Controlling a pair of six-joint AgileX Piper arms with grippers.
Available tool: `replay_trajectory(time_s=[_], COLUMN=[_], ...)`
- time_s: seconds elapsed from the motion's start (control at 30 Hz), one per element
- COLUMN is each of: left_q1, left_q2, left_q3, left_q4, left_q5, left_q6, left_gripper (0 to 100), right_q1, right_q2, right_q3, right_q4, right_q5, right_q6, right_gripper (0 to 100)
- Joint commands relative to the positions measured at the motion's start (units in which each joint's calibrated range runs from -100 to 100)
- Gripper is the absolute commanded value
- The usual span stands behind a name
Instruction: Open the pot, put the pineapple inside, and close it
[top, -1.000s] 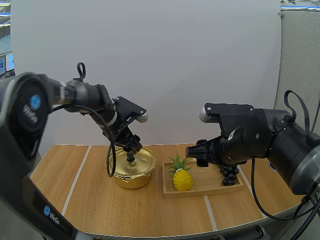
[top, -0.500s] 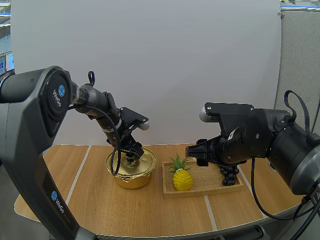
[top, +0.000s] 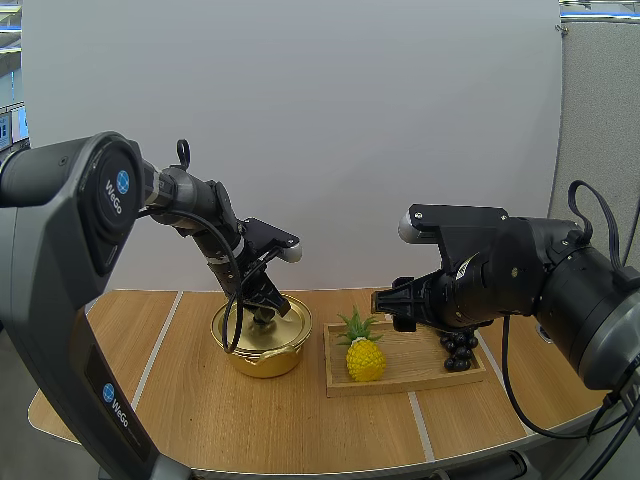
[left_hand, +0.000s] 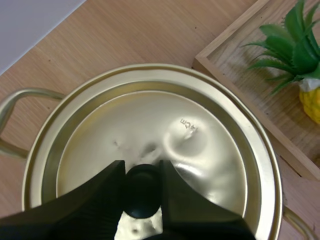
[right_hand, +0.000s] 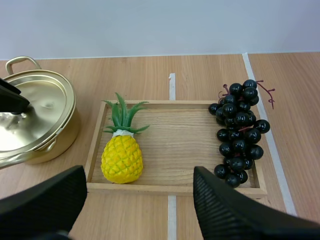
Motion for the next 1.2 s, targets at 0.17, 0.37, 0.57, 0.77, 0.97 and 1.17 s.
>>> replay_trajectory(time_s=[0.17,0.37,0.57,0.77,0.97,1.17], left_q1=[-0.14,-0.14,-0.14,-0.14,-0.14,-0.14], left_q2=[-11.22,-21.17,-28.87,-31.89,-32.30,-32.30], left_q3=[-4.63,-14.35,-25.98,-39.01,-52.32,-61.88], left_q4=[-0.10,0.01,2.50,8.08,11.83,11.94], left_q5=[10.67,16.08,16.23,15.99,15.45,15.45], left_q6=[-0.33,-1.76,-4.56,-8.60,-11.98,-13.92], left_gripper=[0,0,0,0,0,0], right_q1=[0.05,0.05,0.05,0.05,0.05,0.05], right_q2=[-0.40,-0.40,-0.40,-0.40,-0.40,-0.27], right_q3=[-0.46,-0.46,-0.46,-0.46,-0.46,-0.46], right_q4=[0.07,0.07,0.57,2.00,6.92,8.72], right_q5=[-1.06,-1.06,-2.66,-5.00,-5.43,-6.75], right_q6=[0.00,0.00,0.00,0.00,-0.41,-5.17], right_gripper=[100,100,100,100,100,100])
